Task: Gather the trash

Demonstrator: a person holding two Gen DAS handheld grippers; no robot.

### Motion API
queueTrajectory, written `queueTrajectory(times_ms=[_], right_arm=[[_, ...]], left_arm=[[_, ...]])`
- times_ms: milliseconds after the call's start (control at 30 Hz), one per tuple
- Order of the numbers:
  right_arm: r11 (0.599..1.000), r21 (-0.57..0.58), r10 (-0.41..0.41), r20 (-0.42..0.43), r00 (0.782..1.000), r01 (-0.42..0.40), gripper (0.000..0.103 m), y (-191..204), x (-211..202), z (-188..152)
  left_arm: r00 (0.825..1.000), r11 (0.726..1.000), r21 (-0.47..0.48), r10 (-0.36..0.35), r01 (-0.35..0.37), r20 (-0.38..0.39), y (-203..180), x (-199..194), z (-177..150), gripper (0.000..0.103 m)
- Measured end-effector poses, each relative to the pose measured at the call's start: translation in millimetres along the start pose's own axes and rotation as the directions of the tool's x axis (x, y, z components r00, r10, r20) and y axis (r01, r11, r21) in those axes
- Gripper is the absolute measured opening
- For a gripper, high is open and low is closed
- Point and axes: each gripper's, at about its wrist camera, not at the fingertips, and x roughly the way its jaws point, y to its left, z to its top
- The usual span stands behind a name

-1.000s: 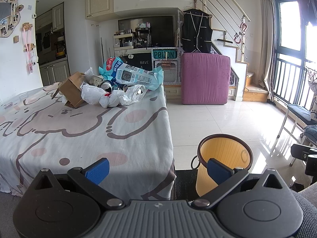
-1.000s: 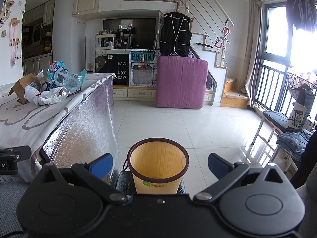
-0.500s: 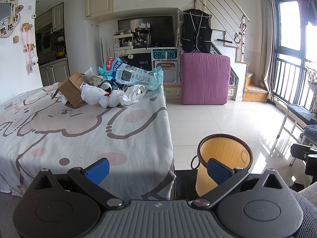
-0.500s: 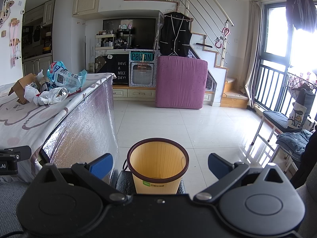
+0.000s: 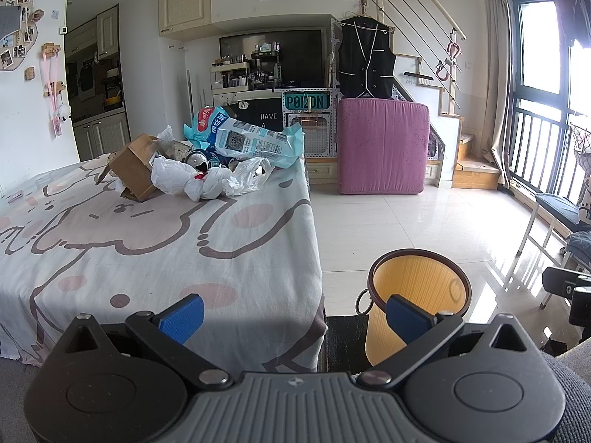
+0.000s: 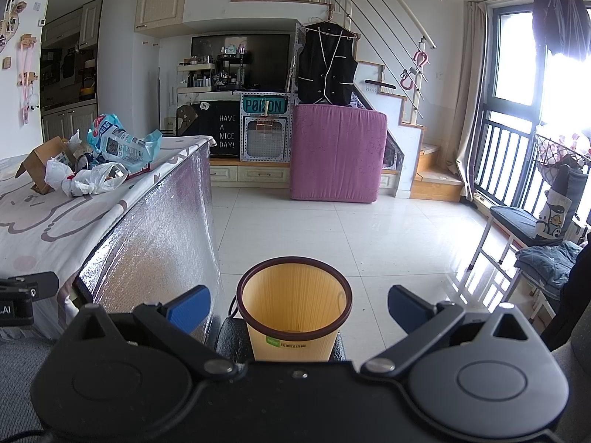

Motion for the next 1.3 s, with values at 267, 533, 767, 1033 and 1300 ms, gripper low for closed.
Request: queueTrajectory(times_ms=[267, 533, 767, 1033, 1300], right_arm=[[1.000, 0.000, 0.000, 0.000, 1.000, 0.000, 0.103, 0, 0, 0], [1.000, 0.000, 0.000, 0.001, 1.000, 0.000, 0.103, 0, 0, 0], [1.000, 0.000, 0.000, 0.001, 1.000, 0.000, 0.103, 0, -1, 0], [1.000, 0.008, 0.010, 0.006, 1.000, -0.010, 0.103, 0, 1, 0], [0.998, 0.013, 0.064, 0.004, 0.998, -0.064, 0.103, -1, 7, 11]], left_arm=[[1.000, 1.000, 0.000, 0.000, 0.000, 0.000, 0, 0, 0, 0.103], [1.000, 1.000, 0.000, 0.000, 0.000, 0.000, 0, 0, 0, 0.103], [1.000, 1.000, 0.001, 0.002, -0.002, 0.000, 0, 0, 0, 0.103], [1.000, 1.000, -0.006, 0.016, -0.016, 0.011, 2, -4, 2, 0.103], [0.998, 0.997, -0.052, 0.063, -0.061, 0.029, 27, 2, 12, 0.103]])
